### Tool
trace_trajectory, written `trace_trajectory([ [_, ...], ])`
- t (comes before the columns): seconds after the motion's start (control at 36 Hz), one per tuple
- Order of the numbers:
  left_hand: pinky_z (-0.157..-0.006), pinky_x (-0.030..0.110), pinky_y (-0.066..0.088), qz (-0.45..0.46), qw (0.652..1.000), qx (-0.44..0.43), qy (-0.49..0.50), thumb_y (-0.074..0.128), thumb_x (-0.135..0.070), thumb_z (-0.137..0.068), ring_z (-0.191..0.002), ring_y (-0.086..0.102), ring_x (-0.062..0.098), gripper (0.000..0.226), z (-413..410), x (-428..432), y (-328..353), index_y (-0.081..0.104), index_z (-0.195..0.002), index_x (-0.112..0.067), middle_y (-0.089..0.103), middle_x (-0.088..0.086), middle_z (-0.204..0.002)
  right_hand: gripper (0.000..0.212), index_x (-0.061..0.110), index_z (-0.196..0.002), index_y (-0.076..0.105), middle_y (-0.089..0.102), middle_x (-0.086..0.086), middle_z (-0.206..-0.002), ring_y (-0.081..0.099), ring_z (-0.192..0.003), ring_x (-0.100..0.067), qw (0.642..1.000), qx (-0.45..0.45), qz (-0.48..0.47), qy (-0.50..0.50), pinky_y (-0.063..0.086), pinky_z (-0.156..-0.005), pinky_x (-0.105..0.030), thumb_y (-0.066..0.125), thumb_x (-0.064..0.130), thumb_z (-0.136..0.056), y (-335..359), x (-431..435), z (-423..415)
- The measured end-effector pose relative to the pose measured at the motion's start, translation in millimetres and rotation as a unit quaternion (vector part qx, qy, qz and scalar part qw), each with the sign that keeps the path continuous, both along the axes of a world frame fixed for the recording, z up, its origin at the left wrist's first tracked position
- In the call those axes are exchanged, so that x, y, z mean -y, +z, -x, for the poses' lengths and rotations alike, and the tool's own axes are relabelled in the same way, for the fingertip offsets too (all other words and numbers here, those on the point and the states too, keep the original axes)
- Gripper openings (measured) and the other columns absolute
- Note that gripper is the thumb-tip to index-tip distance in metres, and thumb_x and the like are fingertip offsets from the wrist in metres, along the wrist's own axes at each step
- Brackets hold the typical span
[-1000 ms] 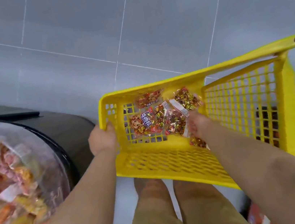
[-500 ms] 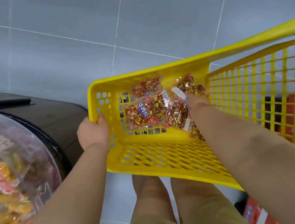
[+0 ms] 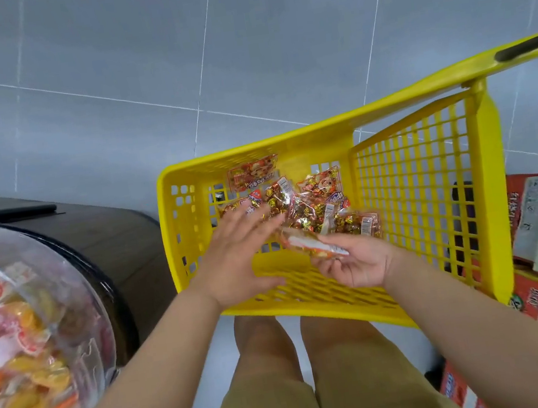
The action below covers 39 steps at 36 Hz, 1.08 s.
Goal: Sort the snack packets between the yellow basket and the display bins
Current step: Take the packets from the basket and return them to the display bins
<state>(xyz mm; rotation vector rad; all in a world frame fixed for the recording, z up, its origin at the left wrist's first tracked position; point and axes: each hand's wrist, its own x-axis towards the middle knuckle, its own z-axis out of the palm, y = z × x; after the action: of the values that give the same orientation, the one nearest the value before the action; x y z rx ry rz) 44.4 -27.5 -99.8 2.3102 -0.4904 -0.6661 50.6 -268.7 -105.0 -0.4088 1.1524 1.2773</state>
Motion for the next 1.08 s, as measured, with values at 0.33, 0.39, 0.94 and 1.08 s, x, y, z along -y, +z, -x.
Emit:
trace_trajectory([
  [0.33, -0.062, 0.006, 0.042, 0.093, 0.945, -0.187, 0.252, 0.078, -0.027, -0.078, -0.074, 0.059, -0.011, 0.025, -6, 19, -15, 0.061, -0.083, -0.045, 0.063, -0.029, -0.076, 0.037, 0.003, -0.117, 0.057, 0.063, -0.01, -0.089, 0.063, -0.08, -0.02, 0.938, 0.101, 0.29, 0.159, 0.056, -0.071, -0.033, 0.061, 0.028, -0.09, -54, 0, -24],
  [0.39, -0.064, 0.006, 0.045, 0.103, 0.912, -0.233, 0.323, 0.076, -0.025, -0.081, -0.074, 0.06, -0.014, 0.023, -6, 16, -20, 0.061, -0.085, -0.042, 0.066, -0.025, -0.08, 0.04, -0.001, -0.122, 0.056, 0.063, -0.015, -0.098, 0.061, -0.083, -0.023, 0.872, 0.144, 0.407, 0.229, 0.053, -0.081, -0.036, 0.062, 0.021, -0.09, -73, 0, -29],
  [0.94, -0.059, 0.018, 0.052, 0.116, 0.767, -0.309, 0.55, 0.062, -0.025, -0.092, -0.083, 0.066, 0.005, 0.009, 7, -3, -36, 0.059, -0.09, -0.033, 0.068, -0.01, -0.093, 0.119, 0.004, -0.148, 0.0, 0.019, -0.015, -0.154, 0.021, -0.141, -0.031, 0.825, 0.109, 0.43, 0.351, 0.026, -0.11, -0.035, 0.075, 0.054, -0.07, -143, -26, -11],
  [1.08, -0.081, 0.035, 0.055, 0.121, 0.735, -0.332, 0.578, 0.06, -0.022, -0.094, -0.095, 0.067, 0.017, 0.015, 1, -5, -32, 0.059, -0.108, -0.027, 0.068, 0.0, -0.104, 0.075, 0.012, -0.135, 0.043, 0.056, -0.007, -0.127, 0.049, -0.123, -0.029, 0.837, 0.2, 0.448, 0.243, 0.042, -0.097, -0.036, 0.079, 0.034, -0.073, -108, -24, -1],
])
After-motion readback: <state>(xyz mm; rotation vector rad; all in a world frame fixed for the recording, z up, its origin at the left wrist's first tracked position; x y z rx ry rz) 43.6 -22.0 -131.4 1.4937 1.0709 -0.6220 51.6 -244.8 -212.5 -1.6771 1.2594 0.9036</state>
